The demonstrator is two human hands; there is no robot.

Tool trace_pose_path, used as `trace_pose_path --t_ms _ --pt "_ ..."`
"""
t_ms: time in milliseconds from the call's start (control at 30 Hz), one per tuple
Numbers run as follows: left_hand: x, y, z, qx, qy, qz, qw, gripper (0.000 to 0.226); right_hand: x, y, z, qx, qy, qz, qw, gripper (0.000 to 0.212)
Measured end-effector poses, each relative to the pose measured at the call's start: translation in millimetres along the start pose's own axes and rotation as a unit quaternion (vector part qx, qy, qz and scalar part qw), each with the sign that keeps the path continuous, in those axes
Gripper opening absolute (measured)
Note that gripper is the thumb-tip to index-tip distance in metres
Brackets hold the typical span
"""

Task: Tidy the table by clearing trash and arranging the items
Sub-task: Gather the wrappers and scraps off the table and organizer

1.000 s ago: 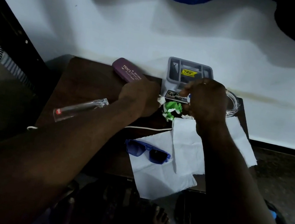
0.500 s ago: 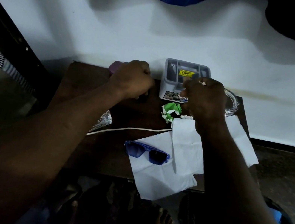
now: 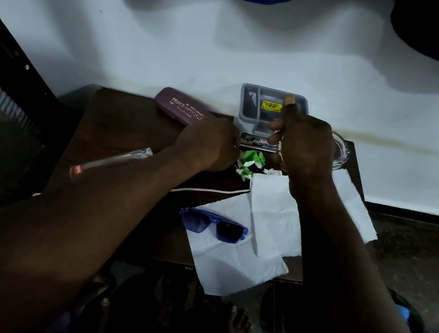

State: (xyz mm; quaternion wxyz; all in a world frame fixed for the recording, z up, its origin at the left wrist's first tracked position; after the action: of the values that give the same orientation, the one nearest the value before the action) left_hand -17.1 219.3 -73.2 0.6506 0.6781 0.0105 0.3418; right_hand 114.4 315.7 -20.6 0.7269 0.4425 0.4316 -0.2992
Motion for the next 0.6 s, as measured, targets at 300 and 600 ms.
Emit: trace_pose_path --t_ms 300,600 --pt "6.3 -14.7 -1.4 -0.003 0.027 -0.02 0.999 0.033 8.5 9.8 -0.1 -0.028 -0.026 -0.05 0.998 0.039" --pt "9.4 -19.0 -5.7 0.008 0.031 0.0 0.999 0.04 9.1 17.0 -4.3 -0.013 0.0 -0.006 1.0 0.048"
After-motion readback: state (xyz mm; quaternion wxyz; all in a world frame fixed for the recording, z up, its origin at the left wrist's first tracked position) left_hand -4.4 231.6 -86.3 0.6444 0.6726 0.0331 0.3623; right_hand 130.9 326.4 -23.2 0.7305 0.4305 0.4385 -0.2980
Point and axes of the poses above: each hand's wrist, its own z-axis away from the middle knuckle, its own y-axis out of the back of the hand, x = y × z, the point moved 6 cm from there along -z, towards the middle knuckle, and after that the axes turned 6 degrees about -y, right-handed, at the moved point
